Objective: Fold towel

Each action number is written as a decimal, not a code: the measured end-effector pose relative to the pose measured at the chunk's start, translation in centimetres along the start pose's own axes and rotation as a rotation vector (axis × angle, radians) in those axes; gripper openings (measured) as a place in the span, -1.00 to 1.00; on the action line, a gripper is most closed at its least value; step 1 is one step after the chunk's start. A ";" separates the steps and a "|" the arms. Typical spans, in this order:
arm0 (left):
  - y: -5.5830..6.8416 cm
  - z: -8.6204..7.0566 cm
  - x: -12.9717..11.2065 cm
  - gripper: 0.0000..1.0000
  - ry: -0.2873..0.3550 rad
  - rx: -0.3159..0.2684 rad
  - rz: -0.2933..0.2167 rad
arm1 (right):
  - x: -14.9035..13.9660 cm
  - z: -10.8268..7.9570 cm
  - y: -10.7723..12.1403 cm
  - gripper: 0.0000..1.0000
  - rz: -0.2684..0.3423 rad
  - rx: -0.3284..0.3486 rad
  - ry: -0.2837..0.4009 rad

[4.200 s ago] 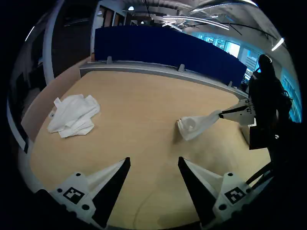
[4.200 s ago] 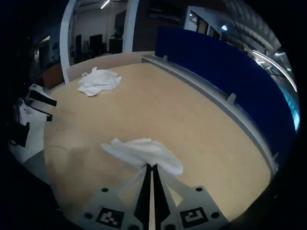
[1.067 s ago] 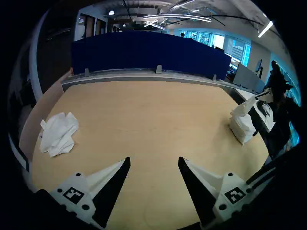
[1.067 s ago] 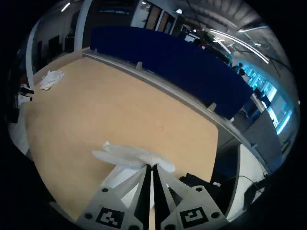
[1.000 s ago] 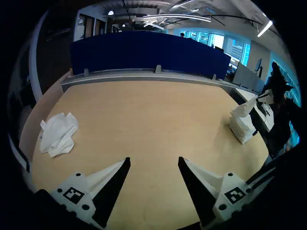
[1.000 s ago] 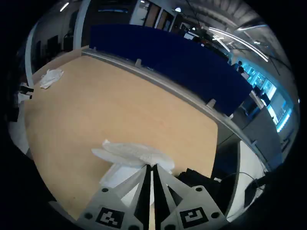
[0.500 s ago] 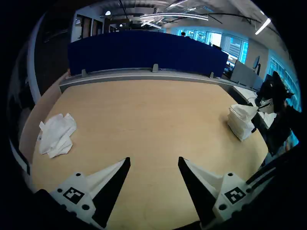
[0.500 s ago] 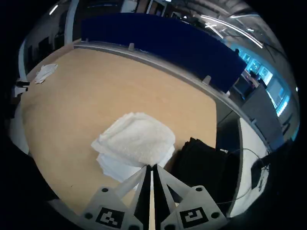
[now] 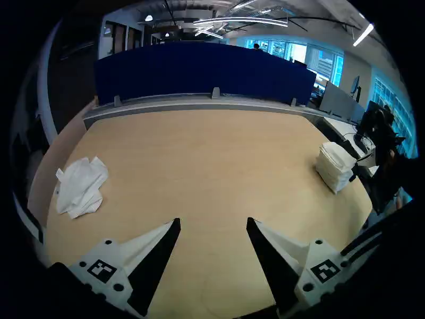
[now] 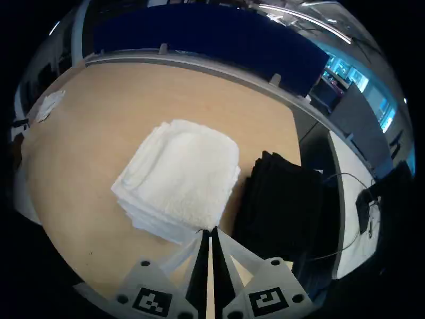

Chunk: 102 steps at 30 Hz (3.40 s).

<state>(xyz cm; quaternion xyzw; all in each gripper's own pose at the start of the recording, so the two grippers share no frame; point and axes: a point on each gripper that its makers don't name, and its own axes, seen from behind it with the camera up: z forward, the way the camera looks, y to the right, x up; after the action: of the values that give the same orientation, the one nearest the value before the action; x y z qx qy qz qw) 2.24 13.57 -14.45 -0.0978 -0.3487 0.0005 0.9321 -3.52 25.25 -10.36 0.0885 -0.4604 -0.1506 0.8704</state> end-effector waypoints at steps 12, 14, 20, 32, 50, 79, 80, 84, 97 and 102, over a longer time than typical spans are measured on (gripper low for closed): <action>0.2 0.2 -0.3 0.85 -0.011 0.004 0.008 | -2.1 2.3 -0.7 -0.93 0.055 -0.005 -0.039; 0.2 0.3 -0.3 0.85 -0.012 0.004 0.009 | -2.2 2.6 -0.7 -0.93 0.062 -0.009 -0.042; 0.2 0.3 -0.2 0.85 -0.012 0.006 0.008 | -2.3 3.1 -0.7 -0.93 0.080 -0.021 -0.034; 0.2 0.5 -0.2 0.85 -0.013 0.004 0.010 | -2.2 3.0 -0.6 -0.87 0.100 -0.044 -0.011; 0.1 0.1 0.1 0.85 -0.004 -0.005 0.005 | -2.4 0.6 0.3 0.51 0.101 -0.116 0.035; -1.6 -0.3 2.7 0.84 0.069 0.001 0.012 | 8.0 -3.5 -4.8 0.66 0.136 -0.151 0.390; -1.7 -0.3 3.0 0.84 0.075 0.002 0.012 | 8.4 -3.6 -5.0 0.65 0.148 -0.150 0.406; -2.0 -0.4 3.6 0.85 0.090 0.003 0.011 | 10.2 -4.5 -5.8 0.66 0.198 -0.143 0.473; -3.3 -0.2 6.0 0.84 0.170 0.015 0.012 | 15.3 -8.7 -6.9 0.67 0.291 -0.195 0.663; -4.4 -0.3 8.3 0.84 0.233 0.033 0.002 | 17.1 -9.7 -8.4 0.68 0.281 -0.211 0.700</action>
<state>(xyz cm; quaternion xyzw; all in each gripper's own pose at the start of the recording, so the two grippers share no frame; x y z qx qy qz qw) 8.46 9.76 -8.49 -0.0821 -0.2377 -0.0043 0.9679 12.08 11.66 -4.96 -0.0193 -0.1250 -0.0372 0.9913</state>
